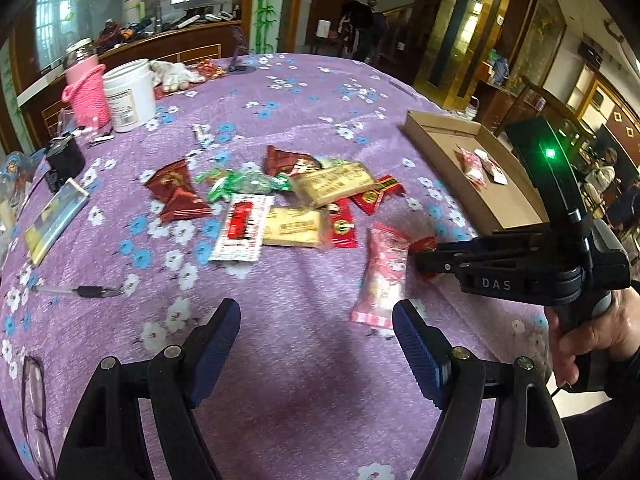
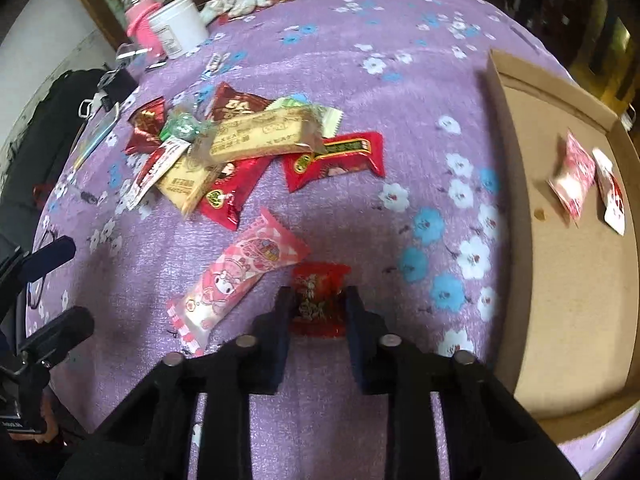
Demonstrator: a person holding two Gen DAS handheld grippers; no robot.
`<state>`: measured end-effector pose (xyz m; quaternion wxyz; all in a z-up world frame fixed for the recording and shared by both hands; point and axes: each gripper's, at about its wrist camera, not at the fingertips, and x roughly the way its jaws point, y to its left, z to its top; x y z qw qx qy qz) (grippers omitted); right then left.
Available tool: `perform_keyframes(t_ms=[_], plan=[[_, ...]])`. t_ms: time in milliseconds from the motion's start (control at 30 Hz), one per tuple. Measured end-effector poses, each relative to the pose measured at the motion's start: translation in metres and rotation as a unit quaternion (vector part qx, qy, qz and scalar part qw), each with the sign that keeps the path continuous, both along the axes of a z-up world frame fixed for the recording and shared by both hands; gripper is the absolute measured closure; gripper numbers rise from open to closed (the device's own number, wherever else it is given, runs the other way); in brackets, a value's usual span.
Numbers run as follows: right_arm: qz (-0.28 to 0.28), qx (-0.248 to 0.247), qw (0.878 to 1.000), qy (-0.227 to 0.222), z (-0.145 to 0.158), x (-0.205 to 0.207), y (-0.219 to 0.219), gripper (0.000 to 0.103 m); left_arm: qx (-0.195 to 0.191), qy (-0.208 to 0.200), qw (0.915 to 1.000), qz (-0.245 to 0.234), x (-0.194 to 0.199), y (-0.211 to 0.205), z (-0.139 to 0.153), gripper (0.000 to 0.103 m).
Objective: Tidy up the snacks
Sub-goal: 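Grasp a pink candy bar with the left tool while the right tool grasps a red foil candy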
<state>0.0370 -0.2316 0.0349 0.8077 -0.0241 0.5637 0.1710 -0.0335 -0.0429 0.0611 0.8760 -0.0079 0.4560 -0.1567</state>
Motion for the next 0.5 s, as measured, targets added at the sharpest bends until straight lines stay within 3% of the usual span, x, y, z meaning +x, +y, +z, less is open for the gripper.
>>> perform_keyframes(t_ms=[233, 467, 500], plan=[[-0.012, 0.045, 0.999, -0.027, 0.028, -0.009, -0.022, 0.089, -0.016, 0.036, 0.9981, -0.048, 0.019, -0.035, -0.009, 0.032], [-0.038, 0.091, 0.994, -0.042, 0.050, -0.020, -0.056, 0.089, 0.027, 0.071, 0.9953, -0.060, 0.044, -0.072, -0.037, 0.050], [-0.045, 0.095, 0.994, -0.042, 0.052, -0.021, -0.063, 0.088, 0.032, 0.075, 0.9950, -0.059, 0.047, -0.075, -0.040, 0.060]])
